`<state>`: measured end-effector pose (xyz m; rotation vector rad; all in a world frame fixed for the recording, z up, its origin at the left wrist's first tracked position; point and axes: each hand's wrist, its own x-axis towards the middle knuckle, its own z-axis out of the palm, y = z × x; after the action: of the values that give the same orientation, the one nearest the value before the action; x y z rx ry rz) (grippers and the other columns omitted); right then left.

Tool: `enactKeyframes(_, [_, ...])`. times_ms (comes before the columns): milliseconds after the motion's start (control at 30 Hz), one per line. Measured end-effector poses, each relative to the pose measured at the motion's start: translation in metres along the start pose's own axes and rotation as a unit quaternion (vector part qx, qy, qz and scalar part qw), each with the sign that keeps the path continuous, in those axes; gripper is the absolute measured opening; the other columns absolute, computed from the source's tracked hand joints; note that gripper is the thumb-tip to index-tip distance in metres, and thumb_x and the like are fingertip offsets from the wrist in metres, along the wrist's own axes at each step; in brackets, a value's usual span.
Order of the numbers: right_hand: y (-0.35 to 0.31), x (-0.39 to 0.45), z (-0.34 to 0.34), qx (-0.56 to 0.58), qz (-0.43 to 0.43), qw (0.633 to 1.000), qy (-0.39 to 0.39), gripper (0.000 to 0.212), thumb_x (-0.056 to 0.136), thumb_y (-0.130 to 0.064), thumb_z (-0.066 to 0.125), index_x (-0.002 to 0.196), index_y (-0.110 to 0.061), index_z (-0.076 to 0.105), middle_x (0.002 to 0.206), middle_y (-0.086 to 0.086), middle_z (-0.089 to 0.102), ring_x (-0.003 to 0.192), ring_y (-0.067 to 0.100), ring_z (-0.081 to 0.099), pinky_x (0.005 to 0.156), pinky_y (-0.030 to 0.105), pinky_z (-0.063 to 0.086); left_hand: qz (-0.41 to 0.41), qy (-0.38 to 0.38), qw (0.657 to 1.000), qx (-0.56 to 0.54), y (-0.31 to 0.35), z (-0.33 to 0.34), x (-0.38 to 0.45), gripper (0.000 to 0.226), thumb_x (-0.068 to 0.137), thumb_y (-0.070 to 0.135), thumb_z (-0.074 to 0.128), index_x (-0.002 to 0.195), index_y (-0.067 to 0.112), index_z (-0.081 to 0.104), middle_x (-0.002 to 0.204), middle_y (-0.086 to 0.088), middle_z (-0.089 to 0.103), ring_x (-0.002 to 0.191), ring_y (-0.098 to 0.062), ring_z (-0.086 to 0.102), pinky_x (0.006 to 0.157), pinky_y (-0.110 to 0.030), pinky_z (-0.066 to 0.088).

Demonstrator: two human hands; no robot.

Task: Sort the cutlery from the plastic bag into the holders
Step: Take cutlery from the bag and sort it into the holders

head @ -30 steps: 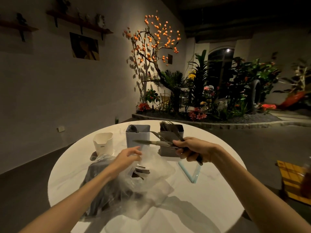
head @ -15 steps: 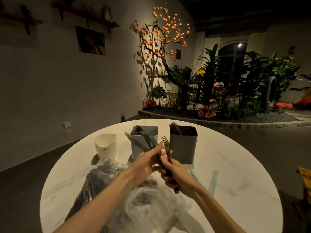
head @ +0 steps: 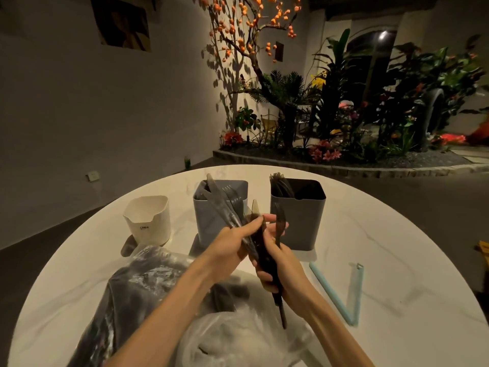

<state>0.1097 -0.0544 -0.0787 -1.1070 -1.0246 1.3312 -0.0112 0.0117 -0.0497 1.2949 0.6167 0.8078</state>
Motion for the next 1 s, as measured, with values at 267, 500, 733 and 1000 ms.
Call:
enactKeyframes(267, [0.001,-0.002,-0.004,-0.039,-0.054,0.996,0.059,0.041,0.100,-0.052,0.041,0.110,-0.021,0.064,0.076,0.004,0.066,0.058,0.015,0.059,0.049,0.022,0.045,-0.022,-0.068,0.997,0.013,-0.004,-0.001,0.008,0.035,0.104,0.020,0.046,0.134,0.011,0.061,0.133,-0.009,0.067,0.125,-0.029,0.062,0.115,-0.051,0.038])
enactKeyframes(500, [0.001,-0.002,-0.005,-0.083,-0.087,0.987,0.104,0.033,0.104,-0.041,0.037,0.122,-0.028,0.061,0.102,-0.003,0.075,0.086,0.016,0.074,0.065,0.021,0.058,-0.055,-0.069,0.996,-0.001,-0.011,-0.006,0.016,0.032,0.103,0.026,0.049,0.127,0.018,0.069,0.131,-0.011,0.068,0.126,-0.032,0.061,0.114,-0.059,0.036])
enactKeyframes(733, [0.003,0.005,-0.018,-0.100,-0.078,0.976,0.176,0.038,0.102,-0.043,0.040,0.104,-0.018,0.068,0.086,-0.003,0.077,0.083,0.016,0.076,0.073,0.029,0.062,-0.063,-0.041,0.997,-0.030,-0.005,0.001,0.019,0.031,0.102,0.026,0.052,0.114,0.010,0.076,0.108,-0.010,0.076,0.099,-0.022,0.072,0.098,-0.041,0.051])
enactKeyframes(1000, [0.005,0.008,-0.023,-0.132,-0.139,0.945,0.266,0.040,0.104,-0.041,0.037,0.096,-0.018,0.068,0.081,-0.003,0.074,0.080,0.012,0.073,0.075,0.025,0.061,-0.031,0.030,0.999,0.000,-0.005,-0.002,0.024,0.028,0.104,0.021,0.051,0.111,0.005,0.073,0.107,-0.013,0.076,0.098,-0.029,0.074,0.088,-0.037,0.059])
